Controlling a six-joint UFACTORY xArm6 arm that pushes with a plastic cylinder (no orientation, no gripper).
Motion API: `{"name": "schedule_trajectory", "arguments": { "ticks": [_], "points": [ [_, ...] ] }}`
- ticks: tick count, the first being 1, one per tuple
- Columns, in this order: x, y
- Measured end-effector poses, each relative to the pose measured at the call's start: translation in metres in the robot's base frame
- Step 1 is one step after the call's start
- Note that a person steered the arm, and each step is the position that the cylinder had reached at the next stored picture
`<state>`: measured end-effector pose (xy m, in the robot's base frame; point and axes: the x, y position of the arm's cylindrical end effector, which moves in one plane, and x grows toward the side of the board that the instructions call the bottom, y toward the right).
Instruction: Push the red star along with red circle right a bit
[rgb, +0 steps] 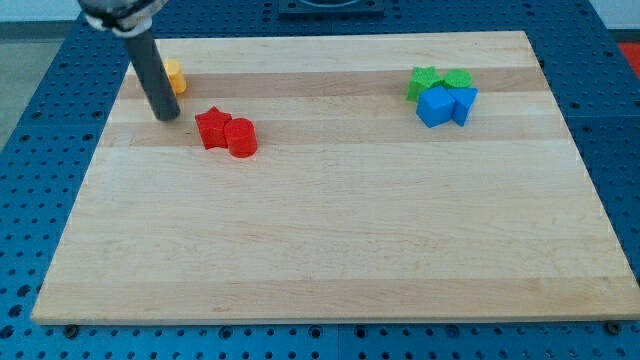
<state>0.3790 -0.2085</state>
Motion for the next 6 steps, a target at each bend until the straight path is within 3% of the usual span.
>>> {"name": "schedule_trajectory", "arguments": {
  "ticks": [1, 3, 4, 5, 6],
  "points": [
    [0.034, 0.046],
    [0.027, -0.021],
    [-0.002, 0.005],
    [-0.005, 0.067],
    [0.039, 0.099]
  ]
}}
